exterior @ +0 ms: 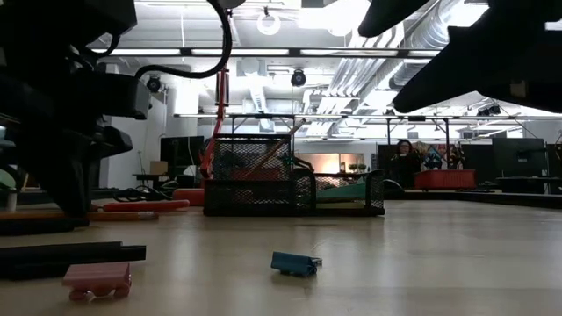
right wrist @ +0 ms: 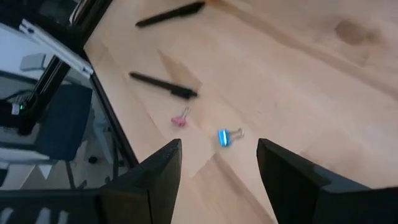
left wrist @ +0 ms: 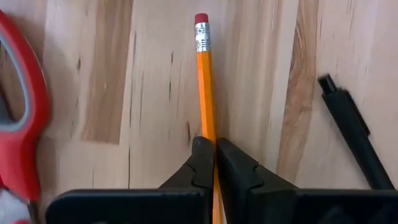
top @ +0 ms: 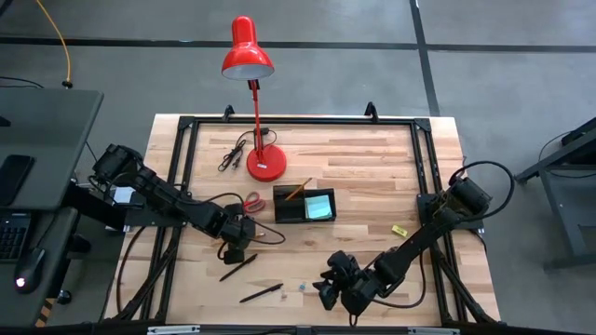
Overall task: Pick and place office supplies into organizer
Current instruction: Put the orange pencil into the black desk organizer, then put the black pen into the black desk organizer
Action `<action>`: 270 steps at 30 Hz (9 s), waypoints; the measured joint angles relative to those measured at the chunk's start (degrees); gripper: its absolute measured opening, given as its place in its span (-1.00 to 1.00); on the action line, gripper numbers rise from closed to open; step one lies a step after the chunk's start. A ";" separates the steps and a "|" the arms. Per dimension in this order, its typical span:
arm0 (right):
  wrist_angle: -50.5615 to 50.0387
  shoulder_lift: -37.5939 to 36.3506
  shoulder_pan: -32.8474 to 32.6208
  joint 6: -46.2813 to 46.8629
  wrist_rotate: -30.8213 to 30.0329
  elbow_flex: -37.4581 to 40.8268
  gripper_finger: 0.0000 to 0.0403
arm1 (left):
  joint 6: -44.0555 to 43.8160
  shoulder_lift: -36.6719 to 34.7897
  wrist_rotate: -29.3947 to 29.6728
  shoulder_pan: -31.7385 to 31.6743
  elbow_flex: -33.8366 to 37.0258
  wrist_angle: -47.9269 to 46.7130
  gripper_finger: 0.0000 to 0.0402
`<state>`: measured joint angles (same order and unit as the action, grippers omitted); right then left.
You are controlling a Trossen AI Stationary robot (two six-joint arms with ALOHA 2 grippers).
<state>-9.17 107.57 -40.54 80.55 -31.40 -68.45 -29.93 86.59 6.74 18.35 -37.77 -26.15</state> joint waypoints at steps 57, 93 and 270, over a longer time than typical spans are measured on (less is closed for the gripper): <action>12.06 -20.04 19.43 -39.42 -0.72 -0.13 0.09 | 1.98 -23.02 3.16 -12.41 -3.73 38.81 -1.00; 22.31 -20.25 31.60 -43.23 13.65 -0.04 0.14 | 1.20 -25.22 -4.43 -16.13 -3.83 39.40 -1.00; -58.15 -9.64 32.35 -28.05 13.99 -30.46 0.31 | 12.52 -62.43 -28.33 -41.97 12.34 10.44 -0.51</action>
<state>-67.32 97.93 -8.19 52.50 -17.41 -98.91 -17.40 24.16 -21.59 -23.62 -25.43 -15.70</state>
